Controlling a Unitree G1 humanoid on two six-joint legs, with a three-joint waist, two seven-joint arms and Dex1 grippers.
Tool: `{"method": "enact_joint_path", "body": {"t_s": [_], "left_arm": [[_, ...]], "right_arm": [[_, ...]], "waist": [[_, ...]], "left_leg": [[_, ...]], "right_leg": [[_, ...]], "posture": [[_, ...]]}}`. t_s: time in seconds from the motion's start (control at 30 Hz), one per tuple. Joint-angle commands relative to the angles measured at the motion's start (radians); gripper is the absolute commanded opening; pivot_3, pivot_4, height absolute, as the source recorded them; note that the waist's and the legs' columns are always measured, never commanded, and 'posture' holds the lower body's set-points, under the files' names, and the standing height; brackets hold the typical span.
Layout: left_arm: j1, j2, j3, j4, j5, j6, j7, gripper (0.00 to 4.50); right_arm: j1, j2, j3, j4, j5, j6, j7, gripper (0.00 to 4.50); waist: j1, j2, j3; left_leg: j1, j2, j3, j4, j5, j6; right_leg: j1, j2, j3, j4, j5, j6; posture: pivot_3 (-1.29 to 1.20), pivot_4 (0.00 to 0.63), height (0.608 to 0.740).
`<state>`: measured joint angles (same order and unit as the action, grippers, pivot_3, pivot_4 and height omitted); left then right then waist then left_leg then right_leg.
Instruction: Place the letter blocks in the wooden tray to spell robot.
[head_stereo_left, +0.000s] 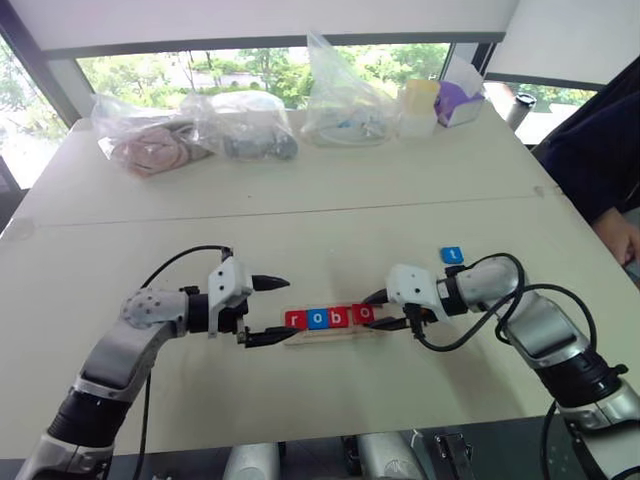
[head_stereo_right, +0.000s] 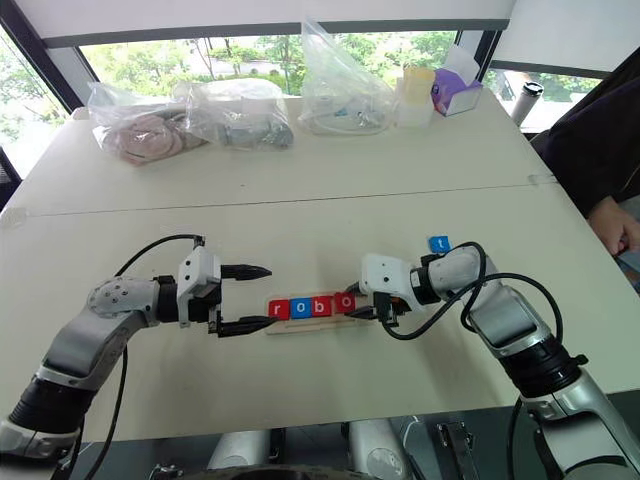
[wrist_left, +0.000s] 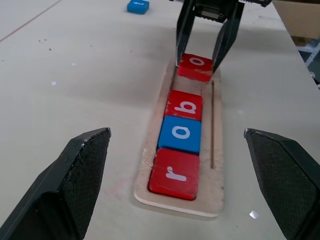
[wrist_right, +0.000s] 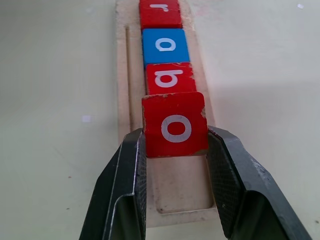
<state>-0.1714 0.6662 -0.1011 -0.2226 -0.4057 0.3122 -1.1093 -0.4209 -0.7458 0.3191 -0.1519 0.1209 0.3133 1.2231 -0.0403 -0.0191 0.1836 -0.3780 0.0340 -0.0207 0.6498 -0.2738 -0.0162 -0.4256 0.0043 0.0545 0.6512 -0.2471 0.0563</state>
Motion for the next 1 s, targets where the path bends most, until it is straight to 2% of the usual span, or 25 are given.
{"method": "enact_joint_path", "body": {"t_s": [0.03, 0.77, 0.83, 0.87, 0.97, 1.0], "left_arm": [[0.002, 0.012, 0.023, -0.042, -0.022, -0.009, -0.011, 4.50], [-0.001, 0.009, 0.022, -0.039, -0.019, -0.015, -0.007, 4.50], [-0.001, 0.008, 0.023, -0.039, -0.018, -0.016, -0.004, 4.50], [-0.001, 0.008, 0.022, -0.039, -0.017, -0.017, -0.003, 4.50], [-0.001, 0.008, 0.022, -0.038, -0.016, -0.017, 0.002, 4.50], [-0.001, 0.007, 0.022, -0.038, -0.016, -0.017, 0.003, 4.50]], "right_arm": [[-0.015, 0.009, 0.009, -0.001, -0.013, -0.029, -0.002, 1.12], [-0.034, 0.034, 0.026, 0.032, -0.038, -0.052, 0.000, 1.12], [-0.034, 0.035, 0.026, 0.032, -0.038, -0.052, 0.001, 2.18], [-0.034, 0.036, 0.026, 0.032, -0.038, -0.051, 0.002, 2.46], [-0.035, 0.038, 0.025, 0.028, -0.036, -0.048, 0.002, 4.09], [-0.036, 0.038, 0.025, 0.028, -0.036, -0.048, 0.001, 4.45]], "waist": [[0.000, 0.000, 0.000], [-0.001, 0.000, 0.000], [-0.001, 0.000, 0.000], [-0.001, 0.000, 0.000], [-0.001, 0.000, 0.000], [0.000, 0.000, 0.000]], "left_leg": [[0.000, 0.000, 0.000, 0.000, 0.000, 0.000], [0.000, 0.000, 0.000, 0.000, 0.000, 0.000], [0.000, 0.000, 0.000, 0.000, 0.000, 0.000], [0.000, 0.000, 0.000, 0.000, 0.000, 0.000], [0.000, 0.000, 0.000, 0.000, 0.000, 0.000], [0.000, 0.000, 0.000, 0.000, 0.000, 0.000]], "right_leg": [[0.000, 0.000, 0.000, 0.000, 0.000, 0.000], [0.000, 0.000, 0.000, 0.000, 0.000, 0.000], [0.000, 0.000, 0.000, 0.000, 0.000, 0.000], [0.000, 0.000, 0.000, 0.000, 0.000, -0.001], [0.000, 0.000, 0.000, 0.000, 0.000, 0.000], [0.000, 0.000, 0.000, 0.000, 0.000, 0.000]], "posture": [[0.00, 0.150, 0.740], [0.00, 0.150, 0.740], [0.00, 0.150, 0.740], [0.00, 0.150, 0.740], [0.00, 0.150, 0.740], [0.00, 0.150, 0.740]]}}
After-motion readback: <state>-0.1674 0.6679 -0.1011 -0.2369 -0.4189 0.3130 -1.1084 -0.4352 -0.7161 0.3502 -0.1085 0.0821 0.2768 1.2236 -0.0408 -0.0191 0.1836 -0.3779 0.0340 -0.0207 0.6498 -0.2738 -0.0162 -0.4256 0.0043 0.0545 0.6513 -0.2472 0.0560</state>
